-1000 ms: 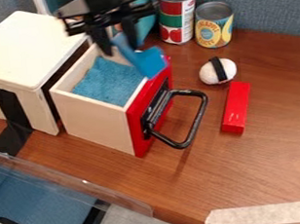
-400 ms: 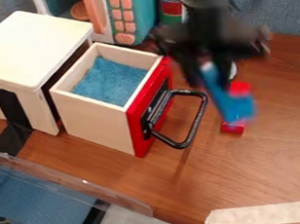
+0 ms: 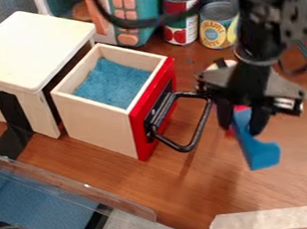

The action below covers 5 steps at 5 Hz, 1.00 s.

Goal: Take a blue object out of the drawer and put it on the middle of the table

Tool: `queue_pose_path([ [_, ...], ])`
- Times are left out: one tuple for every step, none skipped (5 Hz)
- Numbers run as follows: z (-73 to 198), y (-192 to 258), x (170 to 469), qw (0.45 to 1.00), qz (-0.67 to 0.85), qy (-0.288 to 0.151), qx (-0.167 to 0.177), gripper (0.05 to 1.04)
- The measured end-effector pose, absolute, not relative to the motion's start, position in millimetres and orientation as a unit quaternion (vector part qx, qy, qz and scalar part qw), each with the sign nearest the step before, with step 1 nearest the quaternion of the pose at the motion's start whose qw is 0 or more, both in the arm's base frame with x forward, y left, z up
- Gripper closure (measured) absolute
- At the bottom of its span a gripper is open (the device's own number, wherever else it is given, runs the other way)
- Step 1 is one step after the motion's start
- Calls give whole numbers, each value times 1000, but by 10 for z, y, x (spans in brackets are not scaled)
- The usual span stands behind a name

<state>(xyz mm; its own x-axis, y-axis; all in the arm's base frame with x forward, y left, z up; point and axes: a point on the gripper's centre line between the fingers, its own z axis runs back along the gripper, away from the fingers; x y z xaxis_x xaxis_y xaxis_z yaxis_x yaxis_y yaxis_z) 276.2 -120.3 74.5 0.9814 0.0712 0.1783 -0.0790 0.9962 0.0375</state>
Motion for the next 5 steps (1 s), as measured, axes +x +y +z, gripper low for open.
queue_pose_path([
  [555,-1201,2769,996,32,-74,41,693],
  [537,-1204,2772,996,25,-73,41,627],
  [530,-1186,2750,996,25,-65,46,307],
  [615,-1142,2700,996,29,-62,53,84],
  [907,-1105,2672,994,36,-89,45,79],
])
